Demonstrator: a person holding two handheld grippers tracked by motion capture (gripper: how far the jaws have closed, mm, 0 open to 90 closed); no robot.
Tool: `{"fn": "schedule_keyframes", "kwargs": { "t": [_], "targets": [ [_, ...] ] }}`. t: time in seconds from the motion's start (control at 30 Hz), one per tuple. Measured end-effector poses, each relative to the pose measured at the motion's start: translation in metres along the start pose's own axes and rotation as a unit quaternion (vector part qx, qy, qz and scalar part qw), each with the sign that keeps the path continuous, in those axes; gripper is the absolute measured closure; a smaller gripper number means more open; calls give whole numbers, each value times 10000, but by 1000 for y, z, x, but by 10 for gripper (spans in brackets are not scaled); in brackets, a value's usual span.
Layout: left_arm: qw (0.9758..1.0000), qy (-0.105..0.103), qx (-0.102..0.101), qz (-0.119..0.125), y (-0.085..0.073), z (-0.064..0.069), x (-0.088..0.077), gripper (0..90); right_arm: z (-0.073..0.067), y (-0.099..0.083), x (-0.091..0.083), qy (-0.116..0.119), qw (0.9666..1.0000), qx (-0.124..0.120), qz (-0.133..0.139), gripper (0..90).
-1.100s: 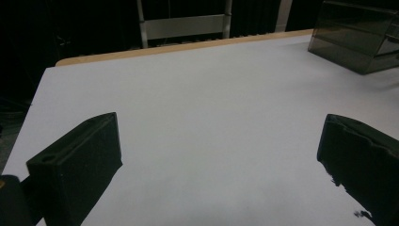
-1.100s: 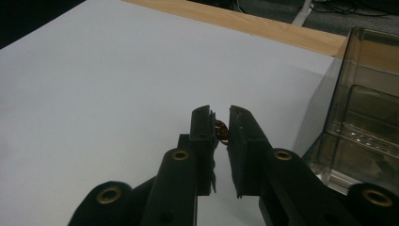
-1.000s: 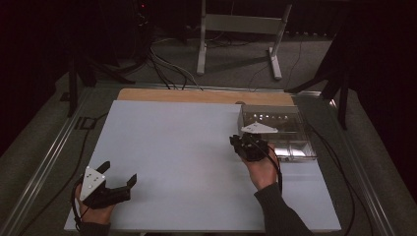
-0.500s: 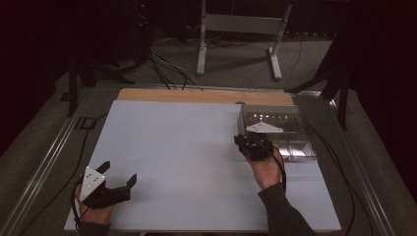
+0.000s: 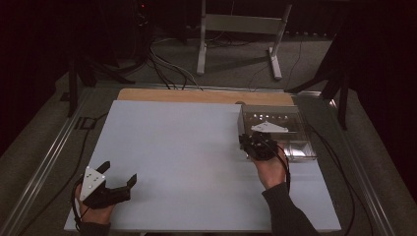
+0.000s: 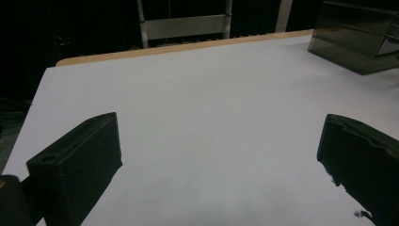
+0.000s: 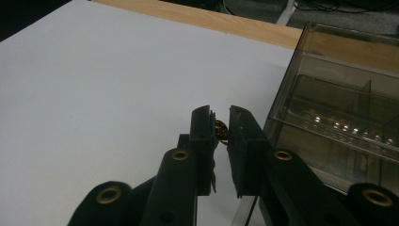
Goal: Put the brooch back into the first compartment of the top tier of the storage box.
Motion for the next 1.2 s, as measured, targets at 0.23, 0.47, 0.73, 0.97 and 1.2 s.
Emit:
{"fn": "schedule_keyframes", "kwargs": {
  "t": [0.23, 0.47, 0.73, 0.97, 1.2],
  "targets": [
    [10000, 0, -4, 0, 0, 0, 0, 9, 4, 0, -3, -34, 10000, 24, 7, 813],
    [10000, 4, -4, -4, 0, 0, 0, 9, 6, 0, -4, -50, 10000, 33, 15, 813],
    [10000, 6, 3, -9, 0, 0, 1, 9, 10, -1, -7, -82, 9999, 68, 23, 813],
    [10000, 4, -4, -4, 0, 0, 0, 9, 13, -3, -8, -103, 9999, 103, 33, 813],
    [10000, 6, -2, -3, 0, 0, 0, 9, 17, -6, -11, -132, 9998, 132, 35, 812]
  ]
}}
Point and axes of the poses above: each handheld gripper's, and its own axes: x roughly forward along the jaws, y roughly out of its top, z roughly to its right, the point moved 6 cm from there along x, roughly forward along the jaws, and after that the axes turned 15 degrees about y, right-handed, at the moved point
